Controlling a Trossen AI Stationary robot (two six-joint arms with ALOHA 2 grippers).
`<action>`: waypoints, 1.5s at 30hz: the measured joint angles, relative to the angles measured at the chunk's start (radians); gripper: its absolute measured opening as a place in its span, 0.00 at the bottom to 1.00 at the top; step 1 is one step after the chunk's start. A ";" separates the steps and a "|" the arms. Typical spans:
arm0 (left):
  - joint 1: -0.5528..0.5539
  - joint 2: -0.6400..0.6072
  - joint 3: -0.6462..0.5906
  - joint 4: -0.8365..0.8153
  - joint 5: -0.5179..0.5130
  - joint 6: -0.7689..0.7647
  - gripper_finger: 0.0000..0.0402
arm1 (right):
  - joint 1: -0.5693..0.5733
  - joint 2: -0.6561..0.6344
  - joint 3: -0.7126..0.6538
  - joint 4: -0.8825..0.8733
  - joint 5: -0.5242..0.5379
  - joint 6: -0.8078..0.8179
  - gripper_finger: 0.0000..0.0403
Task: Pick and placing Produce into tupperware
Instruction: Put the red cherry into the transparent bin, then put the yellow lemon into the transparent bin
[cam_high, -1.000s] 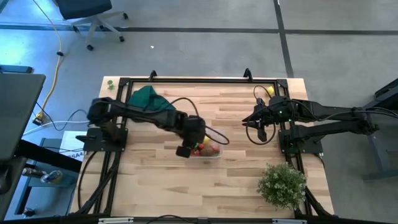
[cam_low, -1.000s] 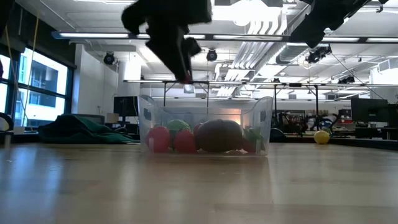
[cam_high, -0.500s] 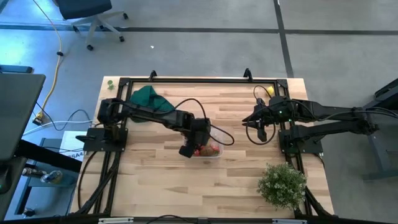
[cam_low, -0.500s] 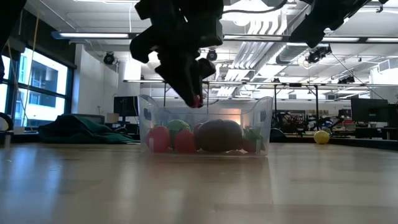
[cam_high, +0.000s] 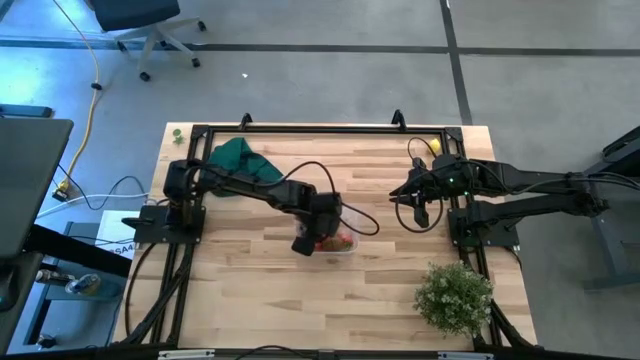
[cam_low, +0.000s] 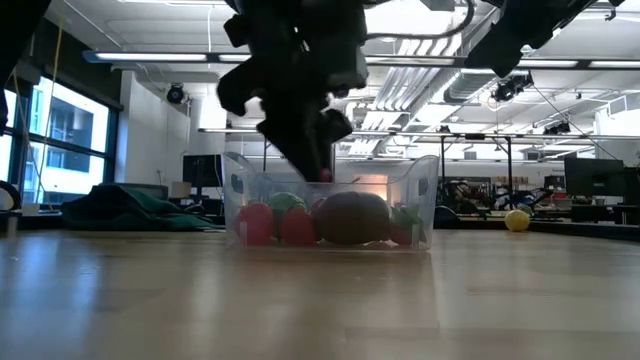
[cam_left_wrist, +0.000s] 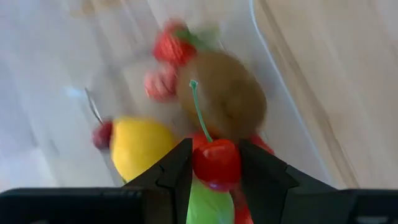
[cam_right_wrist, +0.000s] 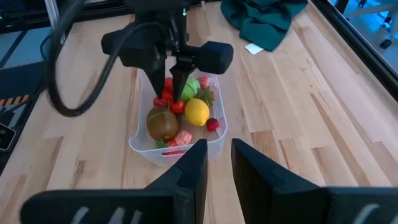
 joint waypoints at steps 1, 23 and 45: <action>0.000 0.004 0.003 0.018 0.001 -0.004 0.28 | 0.000 0.000 0.000 0.000 0.000 0.000 0.15; 0.008 0.008 0.038 -0.045 0.046 -0.011 0.49 | 0.000 0.000 0.000 0.000 0.000 0.000 0.15; 0.178 -0.142 0.510 -0.511 -0.013 0.108 0.48 | 0.000 0.000 0.000 0.000 0.000 0.000 0.15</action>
